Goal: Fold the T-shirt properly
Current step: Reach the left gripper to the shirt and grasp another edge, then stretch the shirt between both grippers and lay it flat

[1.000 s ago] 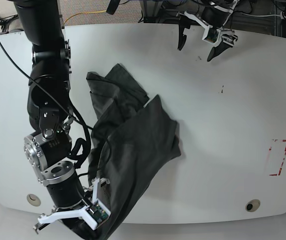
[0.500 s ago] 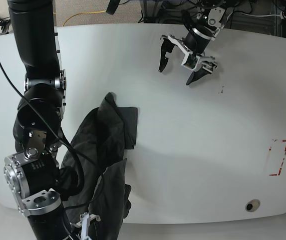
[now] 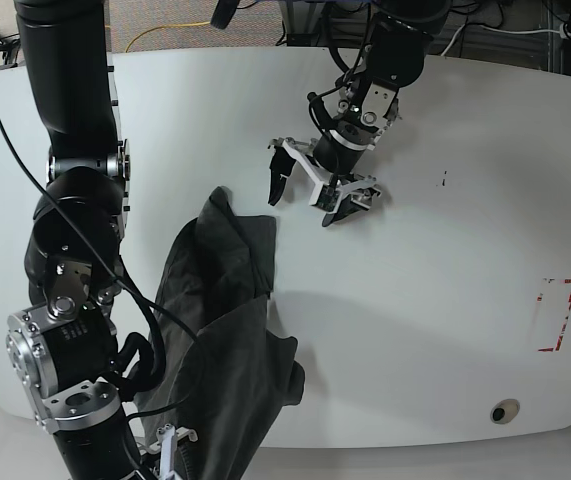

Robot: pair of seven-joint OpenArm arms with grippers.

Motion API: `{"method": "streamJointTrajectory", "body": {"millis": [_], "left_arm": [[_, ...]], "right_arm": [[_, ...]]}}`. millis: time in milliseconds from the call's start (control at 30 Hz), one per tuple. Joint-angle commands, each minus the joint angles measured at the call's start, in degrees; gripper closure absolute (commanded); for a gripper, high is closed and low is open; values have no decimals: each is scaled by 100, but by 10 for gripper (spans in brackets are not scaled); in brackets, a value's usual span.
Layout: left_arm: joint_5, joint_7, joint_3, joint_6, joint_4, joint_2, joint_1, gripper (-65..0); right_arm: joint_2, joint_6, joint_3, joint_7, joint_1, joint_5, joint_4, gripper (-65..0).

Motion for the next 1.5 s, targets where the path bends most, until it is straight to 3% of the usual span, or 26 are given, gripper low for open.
{"method": "streamJointTrajectory", "body": {"millis": [0,400,667,733,833,933,1167,1333,1467], "left_arm": [[-38,-149,188,-28,-99,104,-200,-529],[-47,-149,487,-28,-1374,552,-1018,-529],[-47,-149,496,-28,-1901,552,-1343,-514],[-47,-149,496,-28,-1945,552,-1361,-440],[-47,-149,496,-28,-2060,552,-1413,-186],[-47,-149,487,-28,-2367,552,-1598,-24],[-64,-149,452,-37,-2490,517,-1589,-6],[-55,-114,-40,-37,-1268,95,-1009,-6],[-55,361,-383,-37,-328,-178,-666,-6]], "right_arm": [[25,-76,36,116,211,-4,65,0],[184,-76,36,116,97,-4,73,0],[315,-76,53,116,-17,5,82,0],[359,-76,53,116,-35,5,82,0],[377,-76,53,116,-35,5,82,0],[377,-76,62,116,-44,5,82,0],[500,-85,361,116,-114,5,47,0],[526,-102,616,116,-123,5,-76,0],[535,-111,836,116,-114,5,-305,0]]}}
